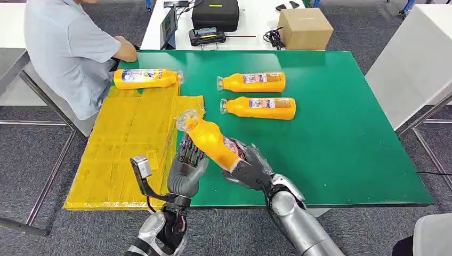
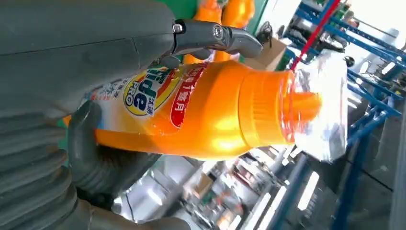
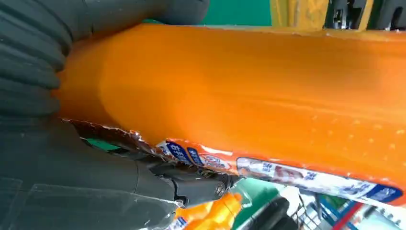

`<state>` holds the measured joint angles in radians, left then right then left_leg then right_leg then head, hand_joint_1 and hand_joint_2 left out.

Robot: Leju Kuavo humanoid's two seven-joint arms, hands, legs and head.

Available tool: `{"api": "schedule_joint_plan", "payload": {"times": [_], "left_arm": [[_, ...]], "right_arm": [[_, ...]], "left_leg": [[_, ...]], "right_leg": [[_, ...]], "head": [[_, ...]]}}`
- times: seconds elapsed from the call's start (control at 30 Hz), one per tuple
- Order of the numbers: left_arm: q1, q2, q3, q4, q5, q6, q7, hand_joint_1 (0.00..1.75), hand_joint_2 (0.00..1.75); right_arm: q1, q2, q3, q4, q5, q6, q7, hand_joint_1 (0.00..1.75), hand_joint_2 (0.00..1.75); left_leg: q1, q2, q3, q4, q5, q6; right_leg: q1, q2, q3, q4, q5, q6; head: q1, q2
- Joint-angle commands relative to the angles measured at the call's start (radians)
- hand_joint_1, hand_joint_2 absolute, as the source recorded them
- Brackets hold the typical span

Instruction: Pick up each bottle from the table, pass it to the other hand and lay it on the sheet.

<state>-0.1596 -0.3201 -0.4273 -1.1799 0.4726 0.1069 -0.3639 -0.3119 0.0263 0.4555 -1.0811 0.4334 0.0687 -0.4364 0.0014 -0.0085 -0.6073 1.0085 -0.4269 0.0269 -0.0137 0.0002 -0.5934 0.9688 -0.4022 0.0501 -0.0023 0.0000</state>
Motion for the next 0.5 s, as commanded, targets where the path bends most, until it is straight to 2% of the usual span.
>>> {"api": "schedule_joint_plan", "payload": {"times": [0.03, 0.1, 0.17, 0.27, 0.33, 0.5], "left_arm": [[-0.036, 0.035, -0.066, 0.064, -0.025, 0.020, 0.000, 0.00, 1.75], [-0.044, 0.021, -0.066, 0.094, -0.047, 0.057, 0.012, 0.00, 1.75], [-0.084, 0.002, -0.084, 0.227, -0.071, 0.125, 0.144, 0.00, 1.75], [-0.134, -0.021, -0.055, 0.375, -0.028, 0.095, 0.090, 0.00, 1.75], [-0.154, -0.029, -0.042, 0.409, -0.058, 0.161, 0.027, 0.00, 1.75], [-0.173, -0.029, -0.019, 0.416, -0.038, 0.174, 0.036, 0.00, 1.75]], "right_arm": [[-0.058, 0.006, 0.057, 0.125, -0.001, 0.007, 0.001, 1.75, 1.75], [-0.057, 0.005, 0.066, 0.122, 0.005, 0.006, 0.006, 1.75, 1.75], [-0.057, 0.016, 0.084, 0.127, 0.019, -0.007, 0.009, 1.75, 1.75], [-0.064, 0.024, 0.116, 0.110, 0.026, -0.021, 0.014, 1.75, 1.75], [-0.054, 0.018, 0.137, 0.082, 0.041, -0.042, 0.032, 1.75, 1.75], [-0.041, 0.001, 0.177, 0.053, 0.060, -0.071, 0.047, 1.75, 1.75]], "left_leg": [[0.000, 0.002, 0.003, -0.001, -0.001, -0.001], [0.000, 0.003, 0.006, -0.001, -0.002, -0.002], [0.000, 0.001, 0.003, -0.001, -0.001, -0.001], [0.000, 0.001, 0.004, -0.001, -0.001, -0.001], [0.000, 0.001, 0.005, -0.001, -0.001, -0.001], [0.000, 0.002, 0.004, 0.000, -0.002, -0.001]], "right_leg": [[0.000, 0.001, 0.003, 0.000, -0.001, -0.001], [0.001, 0.002, 0.006, -0.001, -0.002, -0.003], [0.000, 0.000, 0.003, -0.001, -0.001, -0.001], [0.000, 0.000, 0.004, -0.001, -0.001, -0.002], [0.000, 0.000, 0.004, 0.000, -0.001, -0.002], [0.000, -0.001, 0.003, 0.000, -0.002, -0.002]], "head": [[0.000, 0.000], [0.000, 0.000], [0.000, 0.000], [0.000, 0.000], [0.000, 0.000], [0.000, 0.000]]}}
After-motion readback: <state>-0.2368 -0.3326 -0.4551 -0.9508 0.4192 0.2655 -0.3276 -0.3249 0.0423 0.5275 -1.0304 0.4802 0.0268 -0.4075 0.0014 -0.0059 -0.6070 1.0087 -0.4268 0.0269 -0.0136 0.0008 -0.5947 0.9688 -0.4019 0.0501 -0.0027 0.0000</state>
